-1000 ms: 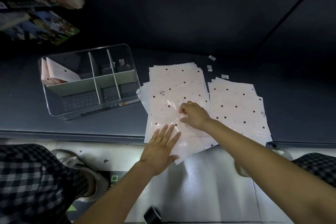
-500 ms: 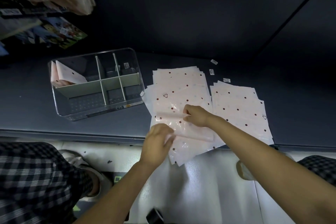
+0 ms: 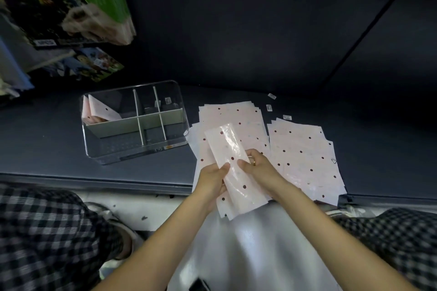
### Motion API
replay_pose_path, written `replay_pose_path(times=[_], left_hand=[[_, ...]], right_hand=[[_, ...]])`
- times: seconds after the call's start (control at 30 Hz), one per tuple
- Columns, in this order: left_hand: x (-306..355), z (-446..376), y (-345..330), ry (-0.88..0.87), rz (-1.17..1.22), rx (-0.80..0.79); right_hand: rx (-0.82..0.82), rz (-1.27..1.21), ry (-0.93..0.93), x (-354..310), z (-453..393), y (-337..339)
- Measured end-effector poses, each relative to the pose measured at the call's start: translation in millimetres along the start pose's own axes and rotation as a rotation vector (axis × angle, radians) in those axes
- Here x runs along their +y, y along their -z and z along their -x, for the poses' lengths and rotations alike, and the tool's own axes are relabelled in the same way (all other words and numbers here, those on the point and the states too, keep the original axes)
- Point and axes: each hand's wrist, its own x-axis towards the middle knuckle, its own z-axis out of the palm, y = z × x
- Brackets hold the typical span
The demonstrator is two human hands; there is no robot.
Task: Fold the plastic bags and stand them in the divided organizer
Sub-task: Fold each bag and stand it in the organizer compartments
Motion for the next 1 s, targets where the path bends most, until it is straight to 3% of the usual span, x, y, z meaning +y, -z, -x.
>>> replay_pose_path(times=[0.1,0.3,0.73,1.0], left_hand=[[7,9,0,-0.02,0.002,-0.013],[11,23,4,0.009,-0.067,-0.101],[49,32,26,-0.128,-0.257,-0.078],[62,37,30,-0.263,-0.179,-0.137]], right_hand=[[0.134,0.148,0.049,-2,10,-5],[-0.129,-0.104,-0.011,-7,30,-13],[-0.078,-0.21,0.126,-32,39,8],[-0.116,-0.395,0.15,-39,38,16]])
